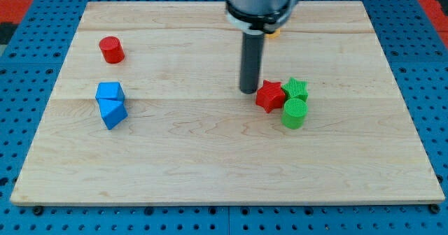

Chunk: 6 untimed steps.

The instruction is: Move the red circle to the bottom

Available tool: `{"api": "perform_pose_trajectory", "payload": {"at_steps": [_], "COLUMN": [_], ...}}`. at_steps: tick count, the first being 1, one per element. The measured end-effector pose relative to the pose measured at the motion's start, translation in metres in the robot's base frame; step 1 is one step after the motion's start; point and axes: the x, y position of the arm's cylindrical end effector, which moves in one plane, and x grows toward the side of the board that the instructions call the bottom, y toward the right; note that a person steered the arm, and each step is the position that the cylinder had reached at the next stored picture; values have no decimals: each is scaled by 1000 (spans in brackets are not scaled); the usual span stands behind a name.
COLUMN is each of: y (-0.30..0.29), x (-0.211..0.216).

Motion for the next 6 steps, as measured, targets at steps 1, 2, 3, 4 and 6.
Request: {"api": "perform_pose_trajectory", "payload": {"at_steps": [1, 2, 3, 4, 6], "y": [-88, -175, -257, -320, -229], "x": [-13, -33, -41, -62, -99]}}
